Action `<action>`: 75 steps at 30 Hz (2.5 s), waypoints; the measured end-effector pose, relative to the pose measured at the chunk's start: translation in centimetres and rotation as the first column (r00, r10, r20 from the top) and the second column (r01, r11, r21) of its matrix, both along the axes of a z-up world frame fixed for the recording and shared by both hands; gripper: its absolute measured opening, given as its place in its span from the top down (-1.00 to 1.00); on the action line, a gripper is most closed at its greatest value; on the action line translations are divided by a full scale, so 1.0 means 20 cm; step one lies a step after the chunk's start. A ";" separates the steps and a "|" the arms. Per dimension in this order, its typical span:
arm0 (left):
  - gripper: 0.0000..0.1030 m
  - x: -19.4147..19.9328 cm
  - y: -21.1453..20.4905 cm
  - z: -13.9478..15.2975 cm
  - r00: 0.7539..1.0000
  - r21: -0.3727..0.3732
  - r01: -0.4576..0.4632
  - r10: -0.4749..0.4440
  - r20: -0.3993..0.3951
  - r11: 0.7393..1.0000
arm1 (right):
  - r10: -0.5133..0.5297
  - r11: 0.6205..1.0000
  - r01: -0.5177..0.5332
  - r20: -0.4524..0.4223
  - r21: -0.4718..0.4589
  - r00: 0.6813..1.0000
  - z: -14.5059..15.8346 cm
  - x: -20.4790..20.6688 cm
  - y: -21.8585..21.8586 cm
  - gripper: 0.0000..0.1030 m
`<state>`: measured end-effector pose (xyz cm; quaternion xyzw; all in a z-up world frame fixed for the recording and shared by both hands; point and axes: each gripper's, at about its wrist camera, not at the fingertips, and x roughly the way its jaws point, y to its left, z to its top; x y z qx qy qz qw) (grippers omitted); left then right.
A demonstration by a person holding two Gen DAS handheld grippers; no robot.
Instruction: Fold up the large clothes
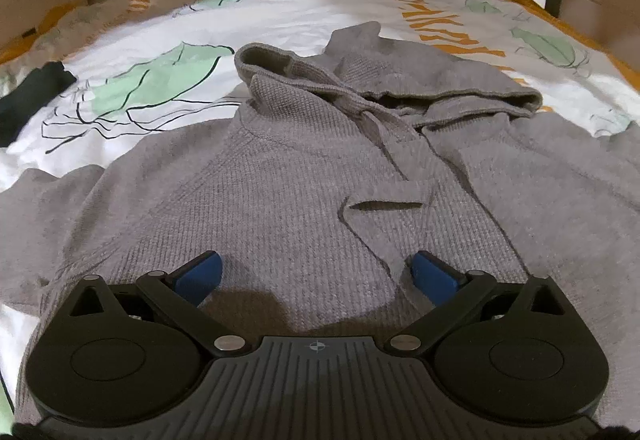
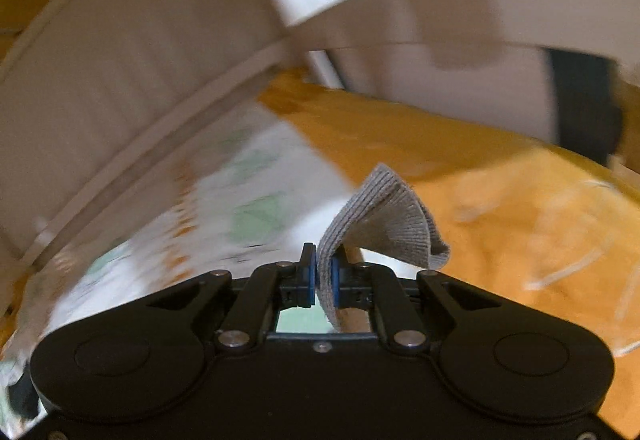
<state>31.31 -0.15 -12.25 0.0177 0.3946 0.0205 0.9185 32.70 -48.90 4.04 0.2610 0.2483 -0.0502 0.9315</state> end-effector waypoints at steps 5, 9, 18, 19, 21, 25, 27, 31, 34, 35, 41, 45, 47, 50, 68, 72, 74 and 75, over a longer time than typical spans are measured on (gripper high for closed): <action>-0.96 -0.03 0.07 0.06 1.000 -0.018 0.009 -0.009 -0.028 1.000 | 0.191 0.982 -0.190 0.060 -0.019 0.980 0.19 0.07 0.46 0.72; -0.90 -0.09 0.19 0.11 1.000 -0.031 -0.017 0.016 -0.019 0.999 | 0.332 0.943 -0.332 0.092 -0.015 0.939 0.24 0.12 0.81 0.72; -0.86 -0.23 0.52 0.23 0.997 -0.068 -0.081 0.081 0.007 0.994 | 0.565 0.822 -0.568 0.072 0.036 0.822 0.04 0.21 1.53 0.72; -0.86 -0.24 0.55 0.24 0.996 -0.075 -0.088 0.088 0.009 0.993 | 0.581 0.812 -0.583 0.059 0.030 0.812 0.01 0.23 1.59 0.72; -0.86 -0.27 0.61 0.25 0.995 -0.099 -0.098 0.100 0.010 0.990 | 0.612 0.789 -0.613 0.030 0.040 0.790 -0.09 0.25 1.72 0.72; -0.86 -0.32 0.70 0.26 0.994 -0.141 -0.111 0.112 0.000 0.984 | 0.645 0.764 -0.644 -0.036 0.036 0.763 -0.25 0.29 1.94 0.71; -0.86 -0.33 0.73 0.25 0.993 -0.160 -0.116 0.116 -0.006 0.980 | 0.659 0.751 -0.660 -0.070 0.011 0.749 -0.34 0.30 2.04 0.71; -0.86 -0.36 0.79 0.24 0.993 -0.203 -0.119 0.119 -0.013 0.972 | 0.682 0.721 -0.690 -0.105 -0.069 0.723 -0.43 0.17 2.16 0.66; -0.86 -0.35 0.81 0.25 0.993 -0.235 -0.112 0.114 -0.007 0.966 | 0.712 0.684 -0.721 -0.113 -0.114 0.693 -0.47 0.12 2.19 0.47; -0.86 -0.35 0.81 0.26 0.994 -0.245 -0.109 0.111 -0.004 0.963 | 0.719 0.674 -0.727 -0.113 -0.128 0.686 -0.48 0.10 2.19 0.15; -0.86 -0.29 0.79 0.29 0.996 -0.290 -0.082 0.092 0.020 0.954 | 0.729 0.662 -0.731 -0.086 -0.167 0.680 -0.47 0.00 2.02 -0.26; -0.86 -0.23 0.72 0.29 0.997 -0.272 -0.059 0.068 0.025 0.960 | 0.686 0.703 -0.693 -0.103 -0.160 0.720 -0.51 -0.03 1.80 -0.26; -0.86 -0.20 0.67 0.28 0.998 -0.256 -0.042 0.050 0.025 0.966 | 0.654 0.735 -0.663 -0.110 -0.144 0.749 -0.52 -0.05 1.68 -0.26; -0.86 -0.15 0.60 0.23 0.999 -0.214 -0.028 0.031 0.013 0.976 | 0.593 0.781 -0.609 -0.144 -0.135 0.792 -0.57 -0.07 1.51 -0.26; -1.00 -0.05 0.54 0.01 0.995 -0.101 -0.030 0.020 -0.095 0.994 | 0.236 0.869 -0.345 -0.316 -0.354 0.919 -0.55 -0.27 0.98 -0.21; -1.00 -0.04 0.53 0.01 0.995 -0.101 -0.029 0.019 -0.096 0.994 | 0.210 0.869 -0.345 -0.367 -0.355 0.906 -0.61 -0.21 0.94 -0.21; -1.00 -0.04 0.53 0.01 0.995 -0.100 -0.029 0.020 -0.095 0.995 | 0.207 0.865 -0.344 -0.363 -0.366 0.908 -0.63 -0.17 0.93 -0.21; -1.00 -0.04 0.53 0.01 0.995 -0.099 -0.030 0.021 -0.094 0.995 | 0.207 0.859 -0.343 -0.357 -0.379 0.911 -0.64 -0.14 0.94 -0.21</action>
